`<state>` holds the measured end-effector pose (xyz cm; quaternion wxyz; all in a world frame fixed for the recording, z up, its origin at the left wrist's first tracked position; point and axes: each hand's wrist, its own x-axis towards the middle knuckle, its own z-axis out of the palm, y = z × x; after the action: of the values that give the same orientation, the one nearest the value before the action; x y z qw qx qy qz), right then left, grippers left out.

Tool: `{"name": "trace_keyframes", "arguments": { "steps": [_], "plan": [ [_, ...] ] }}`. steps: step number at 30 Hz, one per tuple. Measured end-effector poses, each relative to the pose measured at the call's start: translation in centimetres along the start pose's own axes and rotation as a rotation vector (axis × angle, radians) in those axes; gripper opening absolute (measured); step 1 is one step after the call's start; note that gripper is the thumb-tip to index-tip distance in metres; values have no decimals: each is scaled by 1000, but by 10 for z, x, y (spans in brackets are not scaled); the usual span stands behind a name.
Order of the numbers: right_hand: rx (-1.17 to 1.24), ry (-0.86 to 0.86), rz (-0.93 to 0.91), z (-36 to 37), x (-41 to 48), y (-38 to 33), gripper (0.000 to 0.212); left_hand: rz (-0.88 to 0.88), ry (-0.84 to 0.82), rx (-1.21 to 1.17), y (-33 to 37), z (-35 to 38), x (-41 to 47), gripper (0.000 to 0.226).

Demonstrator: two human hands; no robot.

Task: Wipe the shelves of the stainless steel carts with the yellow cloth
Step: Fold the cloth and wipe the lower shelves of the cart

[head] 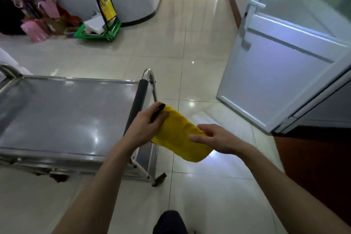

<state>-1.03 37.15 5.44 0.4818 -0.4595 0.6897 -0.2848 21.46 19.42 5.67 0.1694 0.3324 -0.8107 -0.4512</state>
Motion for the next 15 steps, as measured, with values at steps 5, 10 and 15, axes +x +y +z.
{"name": "trace_keyframes", "arguments": {
  "steps": [5,10,15],
  "plan": [
    [-129,39,-86,-66,87,-8,49,70,-67,182,16,6,105,22],
    [-172,106,-31,-127,198,-11,36,-23,-2,226,-10,15,236,35],
    [66,217,168,-194,295,-11,40,-138,113,174,-32,25,327,36]
  ]
}}
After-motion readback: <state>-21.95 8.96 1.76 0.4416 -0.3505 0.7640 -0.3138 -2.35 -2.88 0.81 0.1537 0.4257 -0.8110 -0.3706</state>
